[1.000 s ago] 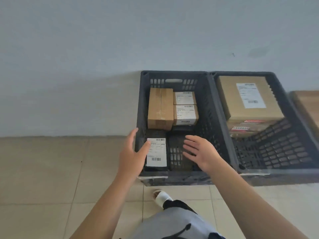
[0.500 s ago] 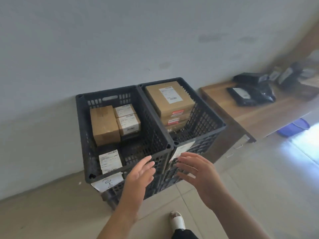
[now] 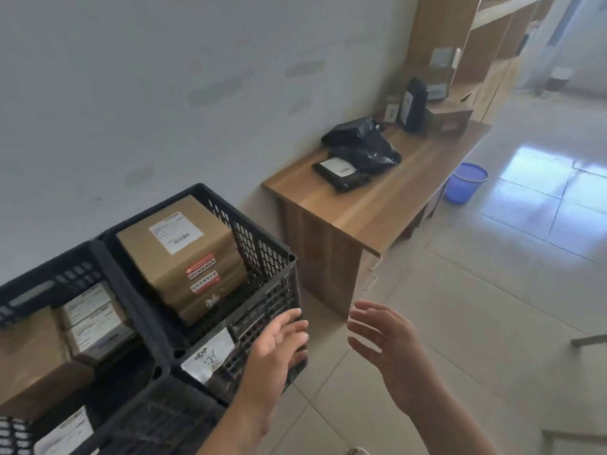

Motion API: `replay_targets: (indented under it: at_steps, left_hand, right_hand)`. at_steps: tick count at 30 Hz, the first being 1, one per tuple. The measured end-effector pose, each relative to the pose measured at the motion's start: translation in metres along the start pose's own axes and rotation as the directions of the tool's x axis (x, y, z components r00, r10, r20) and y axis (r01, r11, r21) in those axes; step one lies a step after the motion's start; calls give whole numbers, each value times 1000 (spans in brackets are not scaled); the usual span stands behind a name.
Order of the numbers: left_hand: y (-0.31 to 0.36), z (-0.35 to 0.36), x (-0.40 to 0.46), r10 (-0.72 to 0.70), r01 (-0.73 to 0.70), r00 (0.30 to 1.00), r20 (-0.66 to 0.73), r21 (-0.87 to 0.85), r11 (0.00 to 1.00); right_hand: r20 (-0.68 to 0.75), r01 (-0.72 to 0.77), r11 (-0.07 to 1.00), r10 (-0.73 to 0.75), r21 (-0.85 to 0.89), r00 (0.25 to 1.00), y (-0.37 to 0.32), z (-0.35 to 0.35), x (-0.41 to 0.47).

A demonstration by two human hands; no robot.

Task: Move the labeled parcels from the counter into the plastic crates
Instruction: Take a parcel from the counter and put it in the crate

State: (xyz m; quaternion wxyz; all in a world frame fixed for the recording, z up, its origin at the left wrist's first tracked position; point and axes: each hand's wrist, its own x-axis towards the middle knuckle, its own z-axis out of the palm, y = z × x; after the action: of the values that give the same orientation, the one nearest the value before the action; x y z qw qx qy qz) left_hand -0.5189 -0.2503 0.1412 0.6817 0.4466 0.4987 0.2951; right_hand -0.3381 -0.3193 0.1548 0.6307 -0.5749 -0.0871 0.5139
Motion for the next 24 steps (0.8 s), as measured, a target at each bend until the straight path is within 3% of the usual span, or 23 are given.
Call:
replay_targets:
  at_steps: [5,13,24]
  left_hand:
    - [2,74,44,-15,14,1000,23,27,1000]
    - [18,136,130,-55,51,998,38,100,994]
    - [66,217,366,-97,83,991,94,150,985]
  right_hand:
    - [-60,-12,999,14,37,998,-37,-57,51]
    - [-111,-18,997,26,74,993,-88,-95,133]
    - [-257,6,999,3,33,966,-188,-120,278]
